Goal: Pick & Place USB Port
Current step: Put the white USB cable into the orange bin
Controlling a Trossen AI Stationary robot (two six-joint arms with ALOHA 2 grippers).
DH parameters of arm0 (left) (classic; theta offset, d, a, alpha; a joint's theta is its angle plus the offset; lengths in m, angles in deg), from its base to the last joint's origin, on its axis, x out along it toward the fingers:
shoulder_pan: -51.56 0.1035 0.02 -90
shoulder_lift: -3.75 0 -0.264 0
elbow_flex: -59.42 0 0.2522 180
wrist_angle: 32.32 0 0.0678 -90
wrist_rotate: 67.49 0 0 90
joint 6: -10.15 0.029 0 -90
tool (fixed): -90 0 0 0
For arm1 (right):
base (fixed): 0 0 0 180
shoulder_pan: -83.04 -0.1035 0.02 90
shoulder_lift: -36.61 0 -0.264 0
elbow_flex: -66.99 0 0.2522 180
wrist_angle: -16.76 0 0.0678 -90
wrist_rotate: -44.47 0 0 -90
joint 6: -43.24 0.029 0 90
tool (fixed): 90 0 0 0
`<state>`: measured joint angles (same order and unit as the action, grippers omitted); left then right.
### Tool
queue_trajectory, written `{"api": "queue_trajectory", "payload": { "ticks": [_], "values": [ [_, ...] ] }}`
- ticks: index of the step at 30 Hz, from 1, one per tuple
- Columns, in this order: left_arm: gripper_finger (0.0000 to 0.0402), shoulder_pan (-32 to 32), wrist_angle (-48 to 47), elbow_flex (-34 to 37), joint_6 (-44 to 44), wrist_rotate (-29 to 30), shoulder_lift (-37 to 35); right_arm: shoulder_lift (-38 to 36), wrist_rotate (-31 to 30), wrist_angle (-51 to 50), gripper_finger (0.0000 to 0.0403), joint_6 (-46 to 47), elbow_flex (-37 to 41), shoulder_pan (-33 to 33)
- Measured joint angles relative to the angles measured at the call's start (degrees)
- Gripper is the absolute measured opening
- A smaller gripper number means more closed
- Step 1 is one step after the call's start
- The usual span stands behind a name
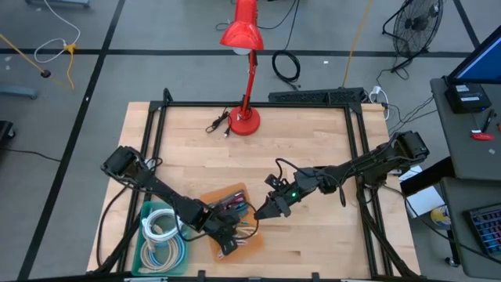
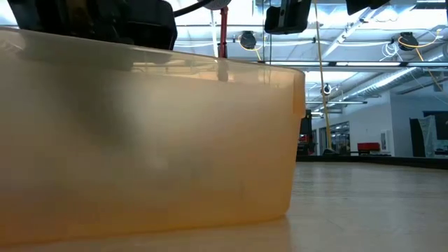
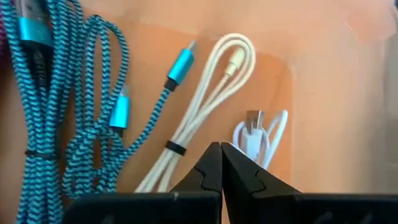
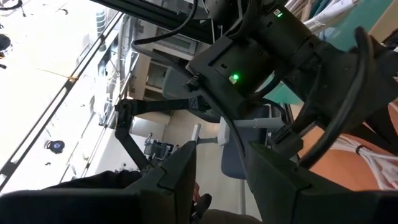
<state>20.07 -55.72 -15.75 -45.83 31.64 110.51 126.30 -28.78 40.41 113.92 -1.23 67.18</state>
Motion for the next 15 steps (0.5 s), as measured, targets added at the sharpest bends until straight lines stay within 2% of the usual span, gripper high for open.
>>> {"api": "queue_trajectory", "payload": {
  "ticks": [6, 15],
  "values": [
    [0.0, 0.7, 0.2, 0.0, 0.6, -0.7, 0.0, 0.0, -0.1, -0.8, 0.013, -0.3, 0.0, 0.0],
    [0.0, 2.9, 1.1, 0.0, 4.1, -5.2, 0.0, 0.0, -0.1, -0.8, 0.013, -0.4, 0.0, 0.0]
  ]
}}
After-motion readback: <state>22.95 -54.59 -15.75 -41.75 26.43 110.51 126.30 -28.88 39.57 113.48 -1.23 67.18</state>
